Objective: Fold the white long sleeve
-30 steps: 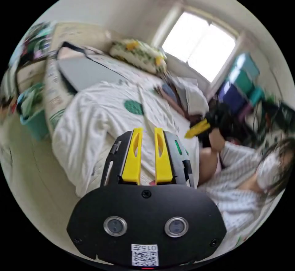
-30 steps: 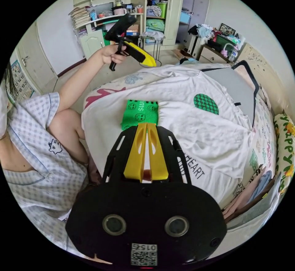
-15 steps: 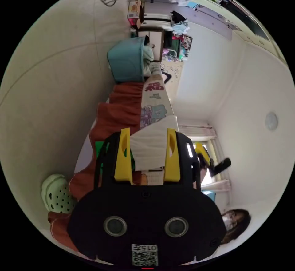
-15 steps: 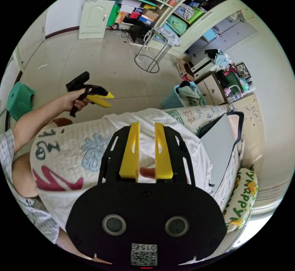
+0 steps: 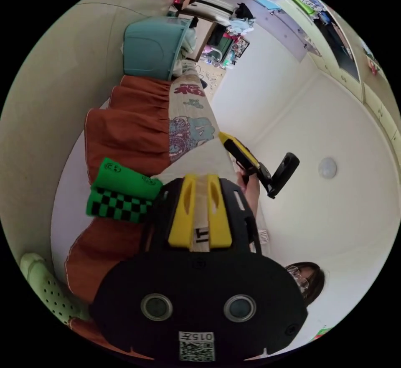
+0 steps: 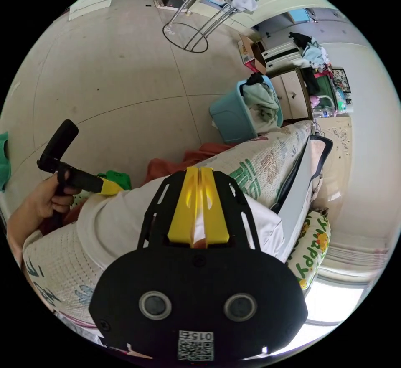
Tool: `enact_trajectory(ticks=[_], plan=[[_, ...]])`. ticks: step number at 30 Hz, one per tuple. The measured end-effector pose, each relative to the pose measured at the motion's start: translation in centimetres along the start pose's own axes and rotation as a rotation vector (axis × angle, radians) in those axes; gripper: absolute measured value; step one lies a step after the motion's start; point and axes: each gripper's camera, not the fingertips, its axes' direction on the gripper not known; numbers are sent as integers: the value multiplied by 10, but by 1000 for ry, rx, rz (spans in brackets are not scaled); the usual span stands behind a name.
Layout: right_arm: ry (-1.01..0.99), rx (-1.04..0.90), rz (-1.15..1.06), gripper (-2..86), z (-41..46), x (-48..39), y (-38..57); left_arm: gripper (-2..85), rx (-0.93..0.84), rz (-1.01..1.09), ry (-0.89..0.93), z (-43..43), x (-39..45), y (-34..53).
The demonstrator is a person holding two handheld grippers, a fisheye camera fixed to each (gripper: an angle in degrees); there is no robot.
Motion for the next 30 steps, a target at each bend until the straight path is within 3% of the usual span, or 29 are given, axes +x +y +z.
enact_trajectory(ticks=[8,14,20,26,30], plan=[[-140,190,198,-10,-40,57,44,4,-10,110,-81,-21,62,9],[-162,224,220,-10,-45,76,76,102,-97,83,-98,-40,51,43],[-107,235,167,-10,-44,69,88,166,-130,26,-1,15,37,4],[-45,271,155,-10,-51,83,116,13,153,103,9,-8,64,-16],[-93,341,240,-10,-74,127,160,-1,195,347,-198,26,189,-25]])
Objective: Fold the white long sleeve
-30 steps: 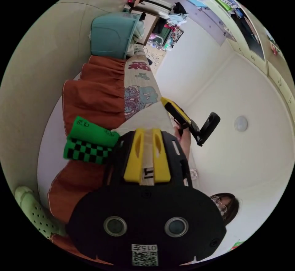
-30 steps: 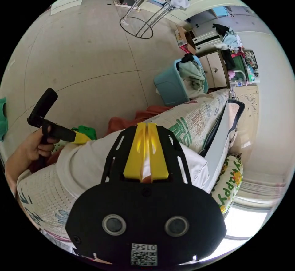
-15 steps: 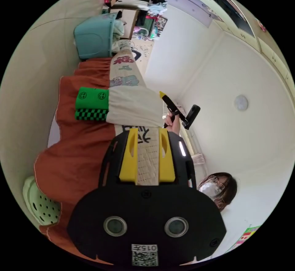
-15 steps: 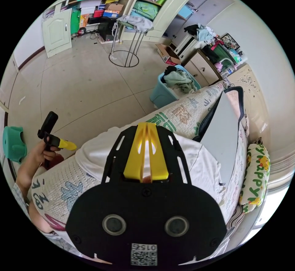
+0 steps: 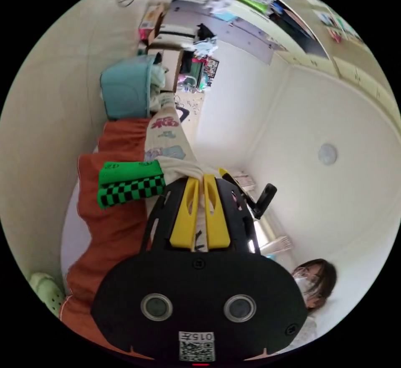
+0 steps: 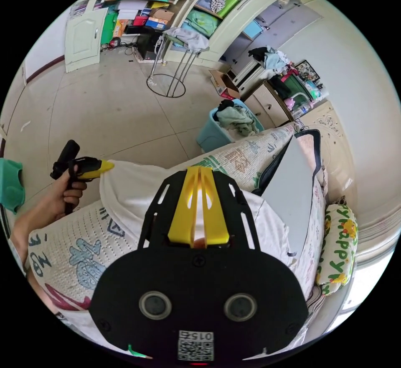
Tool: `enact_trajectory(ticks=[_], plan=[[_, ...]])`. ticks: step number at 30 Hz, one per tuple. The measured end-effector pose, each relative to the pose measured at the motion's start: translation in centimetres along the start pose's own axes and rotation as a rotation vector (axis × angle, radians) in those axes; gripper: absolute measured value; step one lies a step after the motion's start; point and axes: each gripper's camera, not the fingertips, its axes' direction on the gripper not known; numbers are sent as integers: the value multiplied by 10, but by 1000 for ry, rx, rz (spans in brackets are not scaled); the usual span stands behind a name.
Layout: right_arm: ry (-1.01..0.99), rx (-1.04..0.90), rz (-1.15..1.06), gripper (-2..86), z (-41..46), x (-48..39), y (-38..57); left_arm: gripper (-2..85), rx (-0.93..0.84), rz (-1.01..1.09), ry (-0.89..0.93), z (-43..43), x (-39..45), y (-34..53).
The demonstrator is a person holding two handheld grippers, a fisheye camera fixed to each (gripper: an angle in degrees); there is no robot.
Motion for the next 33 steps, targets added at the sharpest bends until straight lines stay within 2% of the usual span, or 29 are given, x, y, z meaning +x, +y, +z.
enact_trajectory(ticks=[2,4,5,7,8,9,10,11,12,13,15,18,20,25,30,33], plan=[[-12,96,91,-10,-32,30,18,-2,7,150,-21,26,76,-13],[-27,243,239,-9,-83,76,56,-3,-85,461,-72,85,198,-3],[-34,277,275,-9,-96,88,69,-3,-126,551,-83,103,229,7],[-92,366,419,-6,-138,134,140,-2,-350,912,-140,181,329,77],[-118,377,445,-5,-146,145,163,-2,-419,1000,-157,200,346,101],[-163,375,475,0,-157,163,212,0,-577,1164,-208,238,368,152],[-189,335,495,6,-161,177,262,2,-767,1293,-271,273,374,201],[-192,301,510,12,-161,183,288,3,-858,1334,-309,289,371,222],[-203,225,565,23,-158,196,339,4,-1021,1377,-369,315,359,255],[-231,162,657,46,-155,210,389,5,-1136,1374,-409,333,344,273],[-356,168,793,57,-157,228,462,7,-1234,1322,-417,347,333,280],[-587,313,926,51,-172,240,548,9,-1168,1272,-445,350,351,264],[-600,333,878,50,-187,234,567,10,-1146,1229,-450,350,364,251],[-606,237,486,70,-228,180,536,21,-1159,1164,-487,347,398,236],[-627,122,375,80,-221,149,523,33,-1084,1126,-424,332,437,231],[-766,173,325,56,-228,137,532,48,-1133,1068,-383,336,456,238]])
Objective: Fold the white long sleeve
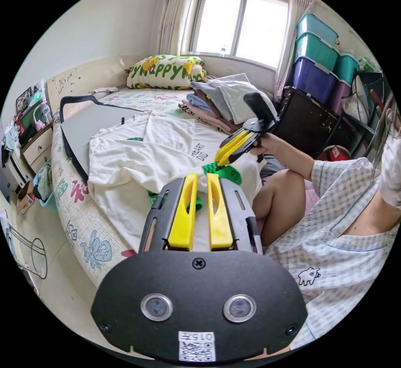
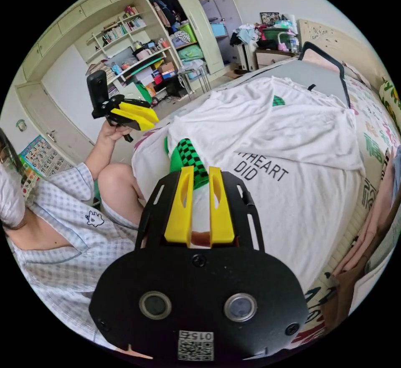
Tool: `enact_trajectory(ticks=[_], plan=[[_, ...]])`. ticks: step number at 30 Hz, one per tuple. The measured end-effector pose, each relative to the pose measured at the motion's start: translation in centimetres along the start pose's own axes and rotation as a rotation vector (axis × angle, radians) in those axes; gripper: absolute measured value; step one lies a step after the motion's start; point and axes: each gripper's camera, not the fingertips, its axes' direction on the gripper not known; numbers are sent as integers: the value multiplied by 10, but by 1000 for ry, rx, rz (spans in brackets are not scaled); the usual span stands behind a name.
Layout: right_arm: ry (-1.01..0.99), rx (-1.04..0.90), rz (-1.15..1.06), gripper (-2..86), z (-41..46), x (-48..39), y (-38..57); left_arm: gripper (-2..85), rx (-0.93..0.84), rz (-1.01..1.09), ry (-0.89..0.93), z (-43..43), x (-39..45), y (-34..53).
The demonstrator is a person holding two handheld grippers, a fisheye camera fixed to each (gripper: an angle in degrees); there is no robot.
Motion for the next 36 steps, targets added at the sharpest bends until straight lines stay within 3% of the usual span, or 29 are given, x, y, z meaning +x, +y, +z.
enact_trajectory(ticks=[3,6,13,18,24,28,31,36], plan=[[-163,53,-68,47,-8,-18,5,105,-54,-15,99,4,14,-15],[-203,62,-119,38,-12,-36,8,129,-138,41,38,13,33,-22],[122,-52,-272,69,-15,-79,36,113,-208,70,-100,9,40,-4],[197,-223,-385,104,20,-116,42,110,-226,72,-115,-17,38,5],[314,-276,-391,109,44,-132,46,100,-226,72,-163,-32,30,15],[354,-241,-361,66,38,-135,51,39,-130,51,-150,-62,19,21],[340,-172,-303,7,25,-131,54,10,-62,21,-145,-85,9,27],[281,-87,-196,-6,1,-121,57,0,-56,3,-126,-95,-1,35]])
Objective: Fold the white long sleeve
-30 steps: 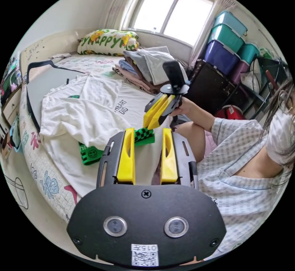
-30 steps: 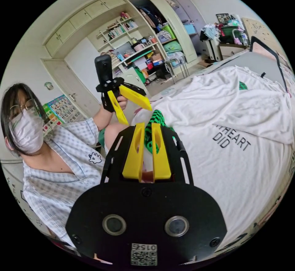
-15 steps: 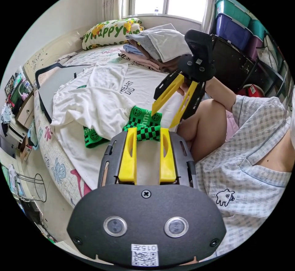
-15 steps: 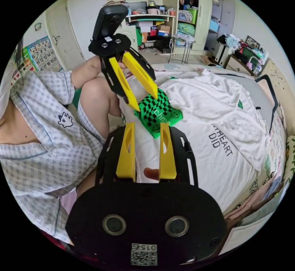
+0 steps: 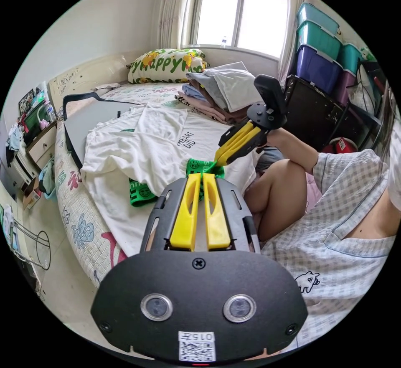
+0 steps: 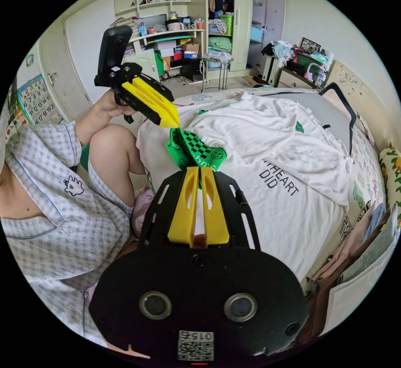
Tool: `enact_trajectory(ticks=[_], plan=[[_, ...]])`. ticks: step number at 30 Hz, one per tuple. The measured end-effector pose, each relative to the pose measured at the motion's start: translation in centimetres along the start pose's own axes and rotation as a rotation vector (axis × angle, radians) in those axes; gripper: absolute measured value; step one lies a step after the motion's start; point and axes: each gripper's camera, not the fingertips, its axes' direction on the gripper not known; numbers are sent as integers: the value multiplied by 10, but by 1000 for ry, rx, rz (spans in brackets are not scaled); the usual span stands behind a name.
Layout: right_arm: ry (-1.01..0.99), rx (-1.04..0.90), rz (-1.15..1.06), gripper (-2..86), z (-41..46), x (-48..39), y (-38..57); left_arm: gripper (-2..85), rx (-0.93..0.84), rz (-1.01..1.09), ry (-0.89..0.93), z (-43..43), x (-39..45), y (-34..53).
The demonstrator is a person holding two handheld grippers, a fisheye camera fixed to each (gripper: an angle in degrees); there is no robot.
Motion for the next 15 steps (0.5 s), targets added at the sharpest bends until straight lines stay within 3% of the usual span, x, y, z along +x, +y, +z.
enact_trajectory(ticks=[3,8,10,12,15], plan=[[35,12,6,1,-4,-2,2,5,-21,7,15,3,-1,2],[115,-125,-62,34,18,-21,-2,57,-118,20,31,25,-2,-1],[128,-132,-85,1,16,-26,-3,43,-165,62,39,38,0,-2],[112,-96,-60,-5,2,-23,-3,20,-134,71,22,34,0,-3],[93,30,5,-9,-35,-10,6,2,47,69,35,5,4,-9]])
